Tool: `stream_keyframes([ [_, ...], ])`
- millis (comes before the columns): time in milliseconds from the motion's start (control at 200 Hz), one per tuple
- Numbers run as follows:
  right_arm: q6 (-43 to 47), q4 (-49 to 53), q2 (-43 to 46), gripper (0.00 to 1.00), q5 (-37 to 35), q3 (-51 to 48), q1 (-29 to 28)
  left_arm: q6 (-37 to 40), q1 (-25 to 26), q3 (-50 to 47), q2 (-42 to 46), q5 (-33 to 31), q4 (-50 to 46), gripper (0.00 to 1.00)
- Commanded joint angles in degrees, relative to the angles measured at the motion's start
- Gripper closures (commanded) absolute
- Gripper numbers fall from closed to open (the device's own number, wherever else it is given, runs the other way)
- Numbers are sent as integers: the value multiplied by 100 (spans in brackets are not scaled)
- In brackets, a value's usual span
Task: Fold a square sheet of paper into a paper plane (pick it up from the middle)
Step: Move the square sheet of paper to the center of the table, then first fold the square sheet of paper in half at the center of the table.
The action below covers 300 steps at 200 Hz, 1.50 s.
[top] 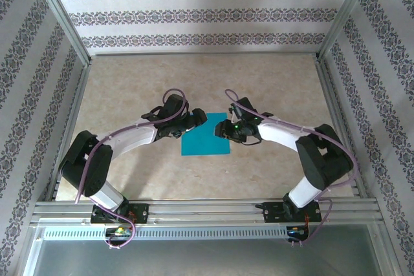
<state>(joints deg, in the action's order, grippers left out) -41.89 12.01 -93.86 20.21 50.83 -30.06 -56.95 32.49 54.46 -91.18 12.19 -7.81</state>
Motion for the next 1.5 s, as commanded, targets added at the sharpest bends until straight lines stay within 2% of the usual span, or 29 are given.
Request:
stream_keyframes([
  [0,-55,67,-248,50,59,277,-117,402,-30,242,-273,259,-407,6],
  [195,-56,264,-387,51,-301,296,-149,688,-28,622,-705,508,-784,7],
  [370,-56,273,-347,51,-283,230,-118,850,53,1062,-1065,579,-1049,8],
  [500,-115,29,59,51,-343,-26,5,1109,234,1770,-1421,-56,-2033,7],
  [545,-126,-14,233,51,-406,-124,82,1157,335,1987,-1548,-300,-2321,0],
  [645,-84,-11,619,49,-614,-381,281,1306,571,2434,-1855,-767,-2820,0],
  [894,199,47,1609,36,-1068,-1127,1040,1534,935,3467,-2668,-1378,-3772,0],
  [1059,381,61,1810,30,-1080,-1337,1374,1353,1131,4168,-3144,-1656,-4425,0],
  [1299,514,9,1740,17,-1037,-1378,1492,951,1181,4433,-3473,-1607,-4642,3],
  [1494,566,-25,1779,12,-1006,-1443,1582,832,1181,4399,-3603,-1506,-4602,3],
])
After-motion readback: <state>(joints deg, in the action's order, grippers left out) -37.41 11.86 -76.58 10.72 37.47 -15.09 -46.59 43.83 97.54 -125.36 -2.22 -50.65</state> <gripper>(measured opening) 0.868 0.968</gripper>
